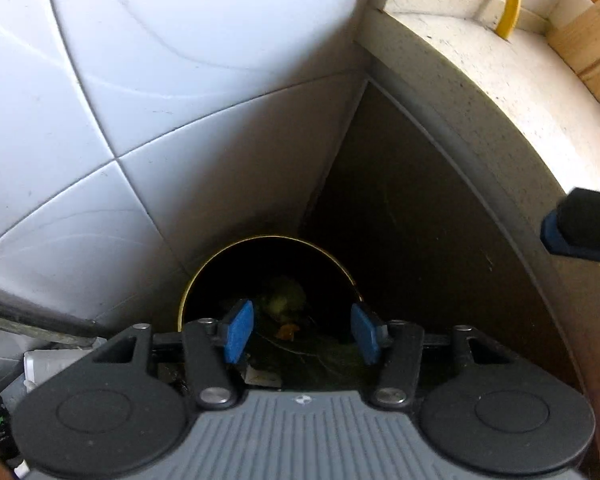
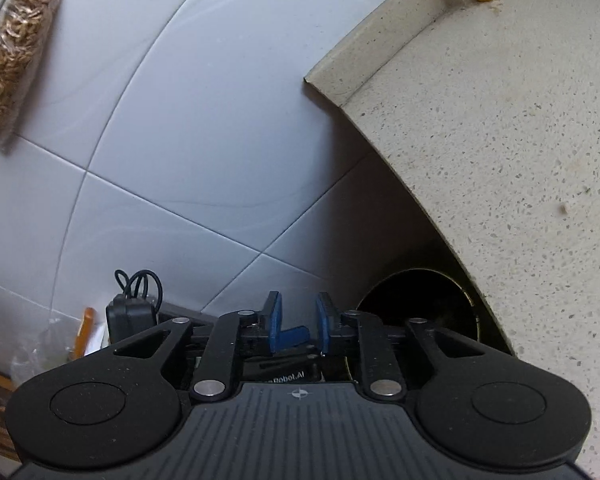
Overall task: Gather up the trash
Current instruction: 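Lower both tools into the black bin and open them, then move both open tools up from the bin back over the remaining peels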
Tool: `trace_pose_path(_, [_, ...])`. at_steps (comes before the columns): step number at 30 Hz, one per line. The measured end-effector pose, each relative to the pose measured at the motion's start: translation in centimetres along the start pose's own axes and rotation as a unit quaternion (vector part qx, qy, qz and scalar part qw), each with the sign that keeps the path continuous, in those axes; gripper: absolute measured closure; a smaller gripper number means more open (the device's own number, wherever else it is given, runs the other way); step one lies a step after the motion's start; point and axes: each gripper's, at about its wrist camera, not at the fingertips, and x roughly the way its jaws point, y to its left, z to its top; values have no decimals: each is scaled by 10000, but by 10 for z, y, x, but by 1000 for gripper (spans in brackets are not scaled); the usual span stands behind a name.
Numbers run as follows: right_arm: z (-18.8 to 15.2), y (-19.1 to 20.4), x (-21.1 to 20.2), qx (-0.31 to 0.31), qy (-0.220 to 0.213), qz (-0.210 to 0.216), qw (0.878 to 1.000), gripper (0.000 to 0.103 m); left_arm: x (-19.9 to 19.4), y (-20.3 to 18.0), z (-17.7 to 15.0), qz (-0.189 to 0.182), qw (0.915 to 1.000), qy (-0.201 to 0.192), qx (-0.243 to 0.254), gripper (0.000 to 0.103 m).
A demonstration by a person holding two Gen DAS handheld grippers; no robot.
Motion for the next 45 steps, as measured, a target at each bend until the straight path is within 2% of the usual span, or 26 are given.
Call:
trace_pose_path(1, [0,1,0,-39,-2,-44,10000,62,-1,-1,-1,-9,10000,-13,-21,52])
trace_pose_path(5, [1,6,-4,-222,-28,-193,9996,57,-7,-1,1,2,9999,-120,60,52])
trace_pose_path(10, [2,9,-18,-364,-133,-271,9989,43,-25,-12,9,-96,9991,-376,188,51])
trace_pose_path(20, [-5,6,-52,-406,-315,-161,9986,37,-50,-50,14,-95,9966,-675,467,51])
trace_pose_path(23, [-6,5,-68,-410,-466,-168,9979,31,-58,-65,14,-174,9955,-726,589,51])
trace_pose_path(29, [-11,-6,-109,-371,-887,-361,9947,29,-62,-108,17,-421,9908,-853,958,49])
trace_pose_path(31, [-14,-10,-125,-385,-1045,-528,9924,29,-66,-122,18,-536,9888,-891,1068,45])
trace_pose_path(34, [-22,-22,-152,-468,-1351,-1012,9845,22,-68,-144,21,-706,9850,-931,1266,44])
trace_pose_path(40, [-36,-62,-204,-243,-1780,-1878,9656,20,-65,-197,25,-1004,9754,-926,1730,44])
trace_pose_path(45, [-38,-89,-227,-151,-1882,-2338,9538,18,-55,-241,25,-1154,9685,-843,2040,43])
